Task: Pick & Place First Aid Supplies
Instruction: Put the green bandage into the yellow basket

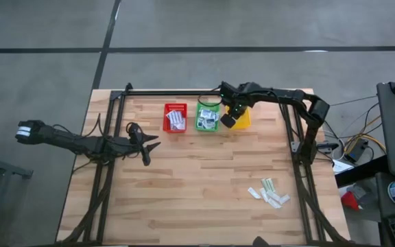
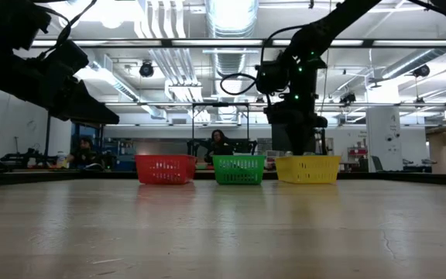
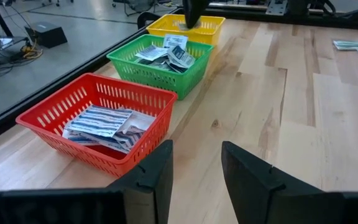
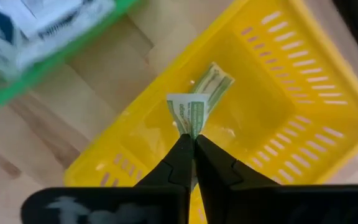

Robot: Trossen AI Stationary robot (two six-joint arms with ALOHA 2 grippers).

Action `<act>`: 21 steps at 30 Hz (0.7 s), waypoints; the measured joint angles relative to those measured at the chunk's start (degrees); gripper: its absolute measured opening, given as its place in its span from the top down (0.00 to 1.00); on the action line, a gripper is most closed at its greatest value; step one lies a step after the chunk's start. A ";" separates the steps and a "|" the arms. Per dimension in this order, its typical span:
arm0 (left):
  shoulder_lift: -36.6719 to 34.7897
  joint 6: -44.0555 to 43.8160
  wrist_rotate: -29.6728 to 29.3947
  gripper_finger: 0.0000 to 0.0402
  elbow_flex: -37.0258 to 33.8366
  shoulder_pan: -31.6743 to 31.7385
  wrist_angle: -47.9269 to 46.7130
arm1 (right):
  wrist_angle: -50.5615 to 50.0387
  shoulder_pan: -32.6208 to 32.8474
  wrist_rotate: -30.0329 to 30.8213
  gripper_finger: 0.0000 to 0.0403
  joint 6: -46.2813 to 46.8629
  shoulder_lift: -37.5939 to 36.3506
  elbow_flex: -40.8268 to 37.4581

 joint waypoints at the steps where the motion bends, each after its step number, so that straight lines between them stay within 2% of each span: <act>1: 0.00 0.00 0.00 0.67 0.01 0.01 0.00 | 0.38 0.00 -0.04 0.94 -0.53 0.00 -0.51; 13: 0.02 -0.22 0.02 0.67 0.01 -0.02 0.00 | 0.75 -0.92 0.29 0.69 -2.37 -0.44 -0.71; 21: 0.02 -0.26 0.02 0.67 0.01 -0.01 0.00 | 0.63 -0.98 0.31 0.64 -2.36 -2.59 -0.46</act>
